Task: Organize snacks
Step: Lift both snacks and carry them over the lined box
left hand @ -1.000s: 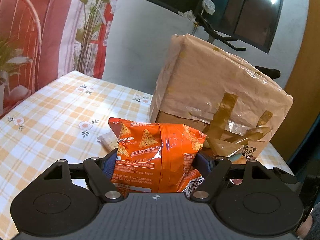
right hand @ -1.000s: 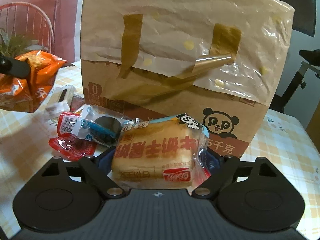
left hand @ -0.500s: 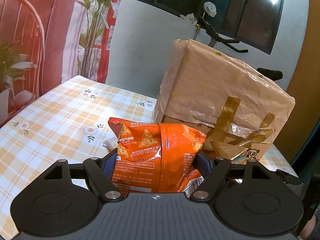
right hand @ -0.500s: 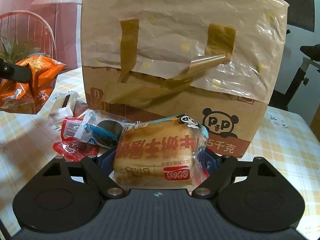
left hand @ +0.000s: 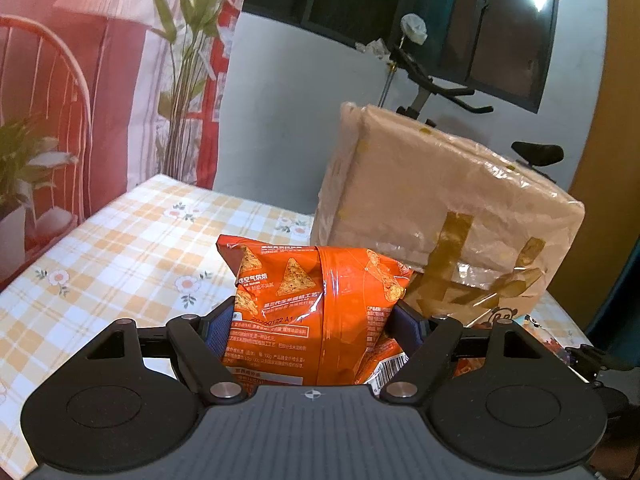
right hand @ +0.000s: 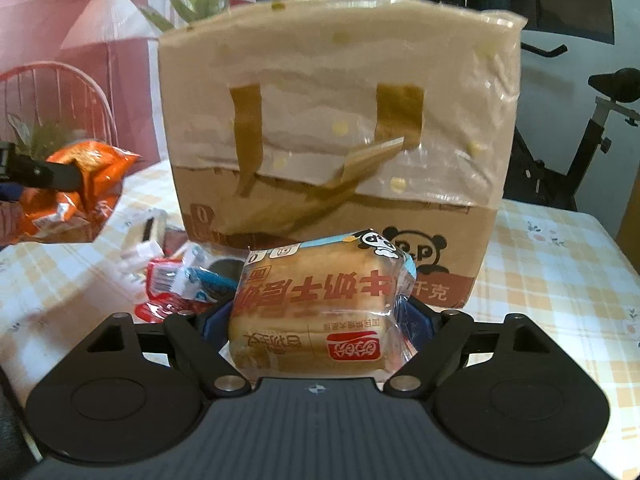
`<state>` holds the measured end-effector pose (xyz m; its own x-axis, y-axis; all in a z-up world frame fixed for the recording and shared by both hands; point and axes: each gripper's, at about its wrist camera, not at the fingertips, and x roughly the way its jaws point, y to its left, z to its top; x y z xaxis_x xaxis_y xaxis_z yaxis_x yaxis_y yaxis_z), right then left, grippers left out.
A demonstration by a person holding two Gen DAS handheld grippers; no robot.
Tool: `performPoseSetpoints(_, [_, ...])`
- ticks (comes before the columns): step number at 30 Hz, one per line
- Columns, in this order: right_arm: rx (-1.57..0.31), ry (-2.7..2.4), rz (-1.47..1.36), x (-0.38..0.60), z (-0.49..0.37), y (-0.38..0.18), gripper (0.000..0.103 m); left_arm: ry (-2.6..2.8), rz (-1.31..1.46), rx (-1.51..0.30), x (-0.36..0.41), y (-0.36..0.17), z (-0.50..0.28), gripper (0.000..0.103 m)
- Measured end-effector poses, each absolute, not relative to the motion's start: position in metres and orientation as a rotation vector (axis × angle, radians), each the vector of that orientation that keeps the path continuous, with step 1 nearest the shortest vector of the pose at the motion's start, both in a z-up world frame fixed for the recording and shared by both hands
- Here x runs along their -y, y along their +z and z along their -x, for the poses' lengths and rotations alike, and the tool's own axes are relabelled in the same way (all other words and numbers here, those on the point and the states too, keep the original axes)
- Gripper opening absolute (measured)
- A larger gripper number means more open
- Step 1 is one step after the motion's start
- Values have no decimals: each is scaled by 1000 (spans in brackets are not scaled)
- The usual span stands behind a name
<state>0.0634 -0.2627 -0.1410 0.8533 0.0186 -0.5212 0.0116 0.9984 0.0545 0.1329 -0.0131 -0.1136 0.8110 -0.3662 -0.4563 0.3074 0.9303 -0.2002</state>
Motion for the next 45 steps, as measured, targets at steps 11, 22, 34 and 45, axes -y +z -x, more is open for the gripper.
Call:
performPoseSetpoints(11, [-480,42,-66,257,-50,-119,85,-367,105,-465,12,-102,-131,80])
performPoseSetpoints(22, [-311,81,-56,252,-43,-59,85,-403,84,-331,20,-57,-139,80])
performPoseSetpoints(34, [-179,47,6,284,-95,14,85,-455,74,-181,65,0,-181,80])
performPoseSetpoints(45, [-321,-52,19,327,-185,5,85,-502,-7,-230,122,1,-238,80])
